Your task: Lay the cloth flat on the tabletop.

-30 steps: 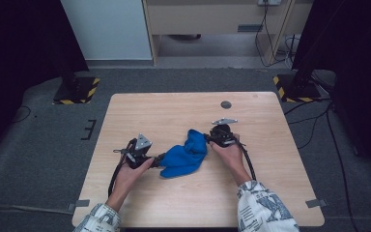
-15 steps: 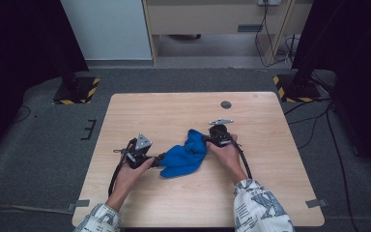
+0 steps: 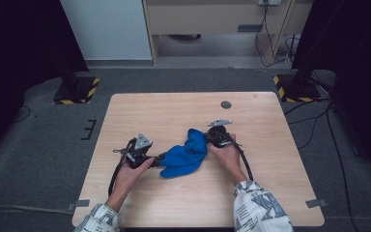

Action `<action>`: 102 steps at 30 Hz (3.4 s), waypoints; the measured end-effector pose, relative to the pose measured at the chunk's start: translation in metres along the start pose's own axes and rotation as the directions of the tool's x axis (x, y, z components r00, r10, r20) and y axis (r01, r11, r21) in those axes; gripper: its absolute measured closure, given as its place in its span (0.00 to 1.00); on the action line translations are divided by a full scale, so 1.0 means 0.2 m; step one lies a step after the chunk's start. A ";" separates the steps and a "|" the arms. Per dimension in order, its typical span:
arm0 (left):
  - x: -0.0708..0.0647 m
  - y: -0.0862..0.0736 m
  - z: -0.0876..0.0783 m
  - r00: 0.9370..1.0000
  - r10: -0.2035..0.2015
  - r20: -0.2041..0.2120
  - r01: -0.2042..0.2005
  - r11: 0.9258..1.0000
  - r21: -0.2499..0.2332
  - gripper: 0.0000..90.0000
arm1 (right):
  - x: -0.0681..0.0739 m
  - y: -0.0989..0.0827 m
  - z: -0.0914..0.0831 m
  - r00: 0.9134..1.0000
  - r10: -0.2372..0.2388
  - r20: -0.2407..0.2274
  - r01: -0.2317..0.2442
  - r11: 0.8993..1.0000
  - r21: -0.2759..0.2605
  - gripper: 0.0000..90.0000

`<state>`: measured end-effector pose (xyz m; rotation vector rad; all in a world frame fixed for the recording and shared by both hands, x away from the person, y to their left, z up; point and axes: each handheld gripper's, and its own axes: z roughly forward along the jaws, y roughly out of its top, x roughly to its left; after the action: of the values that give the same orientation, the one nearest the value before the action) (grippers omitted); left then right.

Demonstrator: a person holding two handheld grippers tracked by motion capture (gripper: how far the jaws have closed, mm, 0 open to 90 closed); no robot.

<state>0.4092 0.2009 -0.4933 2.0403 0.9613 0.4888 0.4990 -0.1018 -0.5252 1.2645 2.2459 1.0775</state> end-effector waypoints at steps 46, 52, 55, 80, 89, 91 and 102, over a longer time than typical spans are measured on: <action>-0.14 0.33 0.02 0.989 0.048 0.138 -0.036 0.996 -0.087 0.97 | 0.04 0.07 -0.36 0.992 -0.123 -0.013 0.122 0.989 -0.083 0.99; -0.04 0.34 0.10 0.992 0.062 0.110 -0.063 0.998 0.010 0.96 | 0.01 0.07 -0.38 0.990 -0.142 -0.002 0.141 0.987 -0.071 0.99; -0.02 0.30 0.19 0.993 0.069 0.100 -0.075 0.995 0.064 0.96 | -0.02 0.04 -0.35 0.989 -0.149 0.005 0.149 0.988 -0.042 0.99; 0.00 0.10 0.22 0.993 0.007 0.114 -0.010 1.000 0.029 0.58 | -0.05 0.01 -0.27 0.991 -0.128 0.025 0.129 0.991 -0.024 0.99; 0.03 0.04 0.28 0.993 0.020 0.117 -0.027 0.998 0.061 0.65 | -0.05 0.02 -0.28 0.993 -0.118 0.020 0.119 0.992 -0.037 0.99; 0.03 0.04 0.29 0.993 0.017 0.117 -0.025 0.997 0.067 0.65 | -0.05 0.02 -0.28 0.993 -0.115 0.020 0.116 0.992 -0.038 0.99; 0.02 0.04 0.35 0.994 -0.003 0.106 -0.004 0.998 0.066 0.73 | -0.04 0.01 -0.27 0.994 -0.109 0.011 0.110 0.993 -0.052 0.99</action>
<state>0.4593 0.1661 -0.5283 2.1040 0.9236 0.3491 0.4711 -0.1312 -0.4887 1.1086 2.2375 1.0822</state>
